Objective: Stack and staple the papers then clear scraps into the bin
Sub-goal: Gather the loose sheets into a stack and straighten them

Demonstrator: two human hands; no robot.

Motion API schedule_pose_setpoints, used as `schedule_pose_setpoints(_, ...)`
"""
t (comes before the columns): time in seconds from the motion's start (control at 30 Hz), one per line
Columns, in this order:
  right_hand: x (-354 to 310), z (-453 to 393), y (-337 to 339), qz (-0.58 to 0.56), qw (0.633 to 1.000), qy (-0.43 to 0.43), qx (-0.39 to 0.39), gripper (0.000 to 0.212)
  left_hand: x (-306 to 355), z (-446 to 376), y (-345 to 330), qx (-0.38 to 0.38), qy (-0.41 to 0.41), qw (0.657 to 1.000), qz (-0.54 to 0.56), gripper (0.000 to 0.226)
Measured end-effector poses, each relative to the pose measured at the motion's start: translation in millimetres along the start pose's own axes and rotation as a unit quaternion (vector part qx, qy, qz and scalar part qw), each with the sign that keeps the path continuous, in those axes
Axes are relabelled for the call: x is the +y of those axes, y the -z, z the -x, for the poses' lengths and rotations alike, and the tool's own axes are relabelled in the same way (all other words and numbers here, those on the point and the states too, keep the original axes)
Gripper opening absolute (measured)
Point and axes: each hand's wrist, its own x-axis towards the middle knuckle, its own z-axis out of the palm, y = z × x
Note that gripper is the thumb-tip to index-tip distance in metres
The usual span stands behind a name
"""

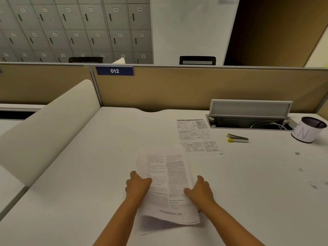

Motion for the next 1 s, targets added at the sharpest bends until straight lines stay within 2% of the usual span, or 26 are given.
schedule_pose_setpoints(0.07,4,-4,2,0.002,1.000,0.006,-0.003,0.056,-1,-2,2,0.000,0.012,0.999,0.033,0.065)
schedule_pose_setpoints(0.1,6,-6,2,0.007,1.000,0.013,-0.008,0.049,-1,-1,4,-0.002,0.021,0.998,0.061,0.056)
schedule_pose_setpoints(0.17,9,-8,1,0.020,0.999,0.025,-0.013,0.040,-5,-2,7,-0.016,0.029,0.992,0.121,0.010)
schedule_pose_setpoints(0.27,12,-12,-1,0.036,0.999,0.033,-0.018,0.041,-13,-8,14,-0.065,0.055,0.979,0.187,0.006)
schedule_pose_setpoints(0.37,12,-14,0,0.057,0.997,0.041,-0.040,0.050,-16,-14,16,-0.119,0.105,0.969,0.189,0.016)
schedule_pose_setpoints(0.5,0,-25,20,0.103,0.992,0.045,-0.065,0.055,-17,-25,15,-0.125,0.123,0.965,0.195,0.031)
schedule_pose_setpoints(0.7,-14,-85,75,0.099,0.994,-0.017,0.039,0.044,-23,-48,24,-0.092,0.170,0.922,0.335,0.041)
schedule_pose_setpoints(0.83,-5,-127,93,0.115,0.986,-0.088,0.080,0.051,-25,-51,18,-0.104,0.168,0.918,0.345,0.039)
schedule_pose_setpoints(1.0,-5,-156,99,0.127,0.977,-0.146,0.090,0.074,-25,-55,17,-0.109,0.164,0.921,0.337,0.031)
